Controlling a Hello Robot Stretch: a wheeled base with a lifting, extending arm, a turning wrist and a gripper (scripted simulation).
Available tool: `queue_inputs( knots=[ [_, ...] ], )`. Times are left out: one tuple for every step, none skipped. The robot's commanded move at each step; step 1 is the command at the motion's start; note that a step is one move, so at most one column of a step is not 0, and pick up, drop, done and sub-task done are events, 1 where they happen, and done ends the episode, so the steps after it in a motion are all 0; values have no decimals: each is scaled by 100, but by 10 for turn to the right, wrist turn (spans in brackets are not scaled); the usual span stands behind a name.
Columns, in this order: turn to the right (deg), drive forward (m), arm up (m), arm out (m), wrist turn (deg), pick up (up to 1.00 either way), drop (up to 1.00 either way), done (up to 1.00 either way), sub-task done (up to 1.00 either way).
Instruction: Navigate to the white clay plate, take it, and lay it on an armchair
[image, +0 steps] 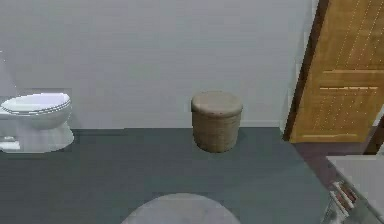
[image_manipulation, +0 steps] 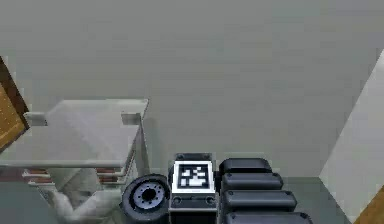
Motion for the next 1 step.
queue_inputs(
  knots=[
    [60,0,0,0,0,0,0,0,0]
  ],
)
